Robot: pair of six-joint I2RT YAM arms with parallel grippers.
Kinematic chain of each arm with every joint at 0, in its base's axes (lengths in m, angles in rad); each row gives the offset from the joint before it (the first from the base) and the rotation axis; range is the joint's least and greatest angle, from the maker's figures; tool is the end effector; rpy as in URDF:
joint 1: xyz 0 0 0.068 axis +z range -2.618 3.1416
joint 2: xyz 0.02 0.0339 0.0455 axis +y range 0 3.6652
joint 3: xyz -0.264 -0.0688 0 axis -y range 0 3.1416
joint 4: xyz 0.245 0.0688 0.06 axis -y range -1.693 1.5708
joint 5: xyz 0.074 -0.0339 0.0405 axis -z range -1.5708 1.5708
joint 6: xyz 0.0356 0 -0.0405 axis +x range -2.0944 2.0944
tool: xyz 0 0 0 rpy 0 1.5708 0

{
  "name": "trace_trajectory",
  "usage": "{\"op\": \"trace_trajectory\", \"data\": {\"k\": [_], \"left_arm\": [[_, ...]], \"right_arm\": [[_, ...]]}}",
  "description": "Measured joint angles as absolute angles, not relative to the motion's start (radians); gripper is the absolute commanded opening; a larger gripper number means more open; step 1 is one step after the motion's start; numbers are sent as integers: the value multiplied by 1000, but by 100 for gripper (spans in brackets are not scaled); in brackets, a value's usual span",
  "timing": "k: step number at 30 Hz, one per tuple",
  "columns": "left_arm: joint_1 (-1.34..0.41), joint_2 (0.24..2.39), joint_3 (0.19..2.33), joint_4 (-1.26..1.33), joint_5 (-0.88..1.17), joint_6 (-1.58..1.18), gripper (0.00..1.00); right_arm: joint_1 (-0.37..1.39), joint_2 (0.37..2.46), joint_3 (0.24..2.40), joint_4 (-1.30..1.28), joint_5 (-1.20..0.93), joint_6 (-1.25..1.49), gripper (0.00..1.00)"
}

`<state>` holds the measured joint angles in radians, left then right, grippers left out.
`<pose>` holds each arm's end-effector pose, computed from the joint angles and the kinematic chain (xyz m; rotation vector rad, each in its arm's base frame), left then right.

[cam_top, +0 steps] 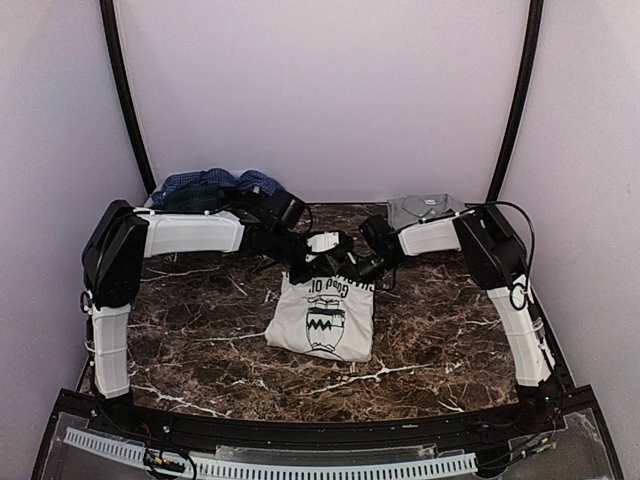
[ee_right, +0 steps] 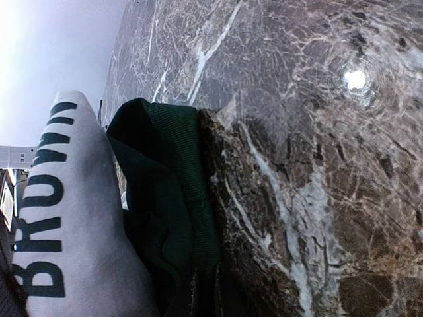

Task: Fold and stack the mixed laundry pile
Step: Adjust the square-folded T-shirt at the center of the board.

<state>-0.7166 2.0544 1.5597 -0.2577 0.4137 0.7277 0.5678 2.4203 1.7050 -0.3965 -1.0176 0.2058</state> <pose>0.3410 -0.3160 0.2109 1.6639 1.5748 -0.4733 0.3914 0.2856 0.0893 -0.8208 2.5572 1.6104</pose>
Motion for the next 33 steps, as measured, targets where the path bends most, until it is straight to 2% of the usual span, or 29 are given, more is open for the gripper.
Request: {"op": "trace_trajectory", "data": {"k": [7, 12, 14, 17, 19, 24, 26, 33], "left_arm": [[-715, 2054, 1502, -183, 395, 742, 1], [-715, 2055, 1486, -146, 368, 741, 2], [-715, 2055, 1485, -136, 357, 741, 6], [-715, 2054, 1484, -118, 343, 745, 25], [-713, 2055, 1484, -103, 332, 745, 33], [-709, 2050, 1484, -76, 285, 706, 39], [-700, 2038, 1484, -78, 272, 660, 39], [-601, 1918, 1470, -144, 279, 336, 39]], "right_arm": [[567, 2420, 1727, -431, -1013, 200, 21], [554, 2415, 1792, -511, -931, 192, 27], [542, 2404, 1813, -542, -892, 191, 30], [510, 2374, 1850, -586, -845, 189, 37], [486, 2345, 1864, -601, -826, 191, 40], [425, 2243, 1864, -634, -790, 170, 47], [409, 2194, 1835, -630, -783, 160, 47], [407, 1993, 1533, -589, -765, 139, 47]]}}
